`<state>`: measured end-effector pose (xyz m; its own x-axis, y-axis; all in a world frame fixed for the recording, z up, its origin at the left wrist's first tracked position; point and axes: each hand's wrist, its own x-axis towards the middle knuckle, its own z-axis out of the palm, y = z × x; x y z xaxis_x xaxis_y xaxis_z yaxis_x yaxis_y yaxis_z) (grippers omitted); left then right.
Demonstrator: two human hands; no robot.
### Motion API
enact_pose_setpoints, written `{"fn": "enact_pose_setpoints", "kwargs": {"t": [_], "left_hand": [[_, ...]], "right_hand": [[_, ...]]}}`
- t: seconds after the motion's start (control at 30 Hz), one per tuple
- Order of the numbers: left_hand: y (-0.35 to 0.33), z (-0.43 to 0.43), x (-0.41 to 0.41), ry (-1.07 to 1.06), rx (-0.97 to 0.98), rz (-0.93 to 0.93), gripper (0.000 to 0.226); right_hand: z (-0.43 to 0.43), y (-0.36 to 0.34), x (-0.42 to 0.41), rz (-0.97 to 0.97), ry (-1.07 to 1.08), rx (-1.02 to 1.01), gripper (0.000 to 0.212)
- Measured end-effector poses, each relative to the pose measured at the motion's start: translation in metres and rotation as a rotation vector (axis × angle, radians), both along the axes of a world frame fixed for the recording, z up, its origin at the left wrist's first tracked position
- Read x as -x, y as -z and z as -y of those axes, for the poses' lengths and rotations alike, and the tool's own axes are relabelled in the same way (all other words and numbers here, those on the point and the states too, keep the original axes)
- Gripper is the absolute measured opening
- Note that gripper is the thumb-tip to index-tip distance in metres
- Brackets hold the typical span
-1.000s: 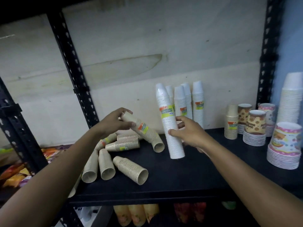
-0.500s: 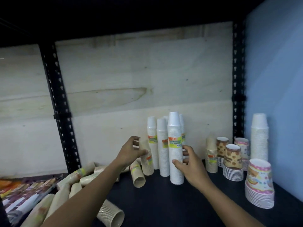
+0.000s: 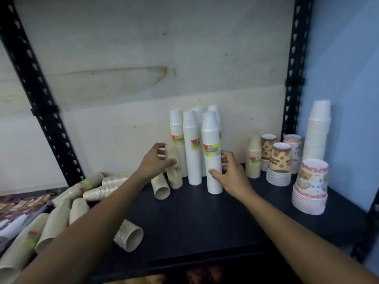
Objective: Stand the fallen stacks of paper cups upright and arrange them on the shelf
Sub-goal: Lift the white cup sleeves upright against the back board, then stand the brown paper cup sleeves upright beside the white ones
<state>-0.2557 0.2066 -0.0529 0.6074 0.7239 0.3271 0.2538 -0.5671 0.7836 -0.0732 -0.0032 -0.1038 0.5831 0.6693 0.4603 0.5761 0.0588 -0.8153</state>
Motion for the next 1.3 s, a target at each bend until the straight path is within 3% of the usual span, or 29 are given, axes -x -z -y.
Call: {"fn": "enact_pose_setpoints", "kwargs": {"t": [0.7, 0.93, 1.17, 1.3], "left_hand": [[0.008, -0.003, 0.006, -0.004, -0.026, -0.024, 0.067], [0.002, 0.0, 0.02, -0.041, -0.031, -0.057, 0.076], [-0.014, 0.006, 0.068, -0.118, -0.006, -0.052, 0.052], [-0.02, 0.017, 0.11, -0.176, -0.011, -0.117, 0.042]], "right_hand": [[-0.018, 0.011, -0.002, 0.077, -0.039, 0.018, 0.066], [-0.009, 0.012, -0.001, 0.087, 0.046, 0.023, 0.081], [0.008, -0.01, 0.028, 0.231, 0.213, -0.257, 0.044], [0.004, -0.03, 0.057, 0.311, 0.135, -0.316, 0.033]]}}
